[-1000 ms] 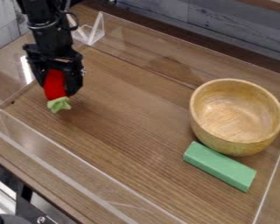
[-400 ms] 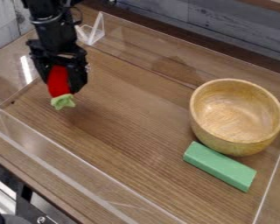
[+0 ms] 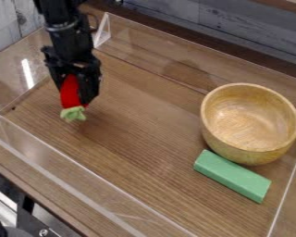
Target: Move the red object to the left side of the table
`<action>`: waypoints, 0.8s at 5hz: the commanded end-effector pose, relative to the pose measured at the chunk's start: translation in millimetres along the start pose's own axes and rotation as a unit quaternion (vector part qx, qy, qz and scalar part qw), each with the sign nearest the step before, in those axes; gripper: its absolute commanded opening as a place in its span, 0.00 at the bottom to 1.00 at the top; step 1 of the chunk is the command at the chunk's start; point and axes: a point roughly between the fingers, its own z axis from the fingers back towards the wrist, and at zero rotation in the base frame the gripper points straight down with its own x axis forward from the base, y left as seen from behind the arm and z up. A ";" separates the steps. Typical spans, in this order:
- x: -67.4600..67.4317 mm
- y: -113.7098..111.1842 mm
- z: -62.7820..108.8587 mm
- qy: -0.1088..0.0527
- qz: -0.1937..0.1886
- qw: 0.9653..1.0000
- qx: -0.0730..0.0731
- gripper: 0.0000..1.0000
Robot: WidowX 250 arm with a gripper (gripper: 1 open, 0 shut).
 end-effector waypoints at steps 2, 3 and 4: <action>14.1 15.2 2.6 -0.012 -0.010 1.000 0.005 1.00; 20.6 24.9 9.4 -0.014 0.003 1.000 0.002 1.00; 7.8 35.0 14.7 -0.013 0.017 1.000 -0.001 1.00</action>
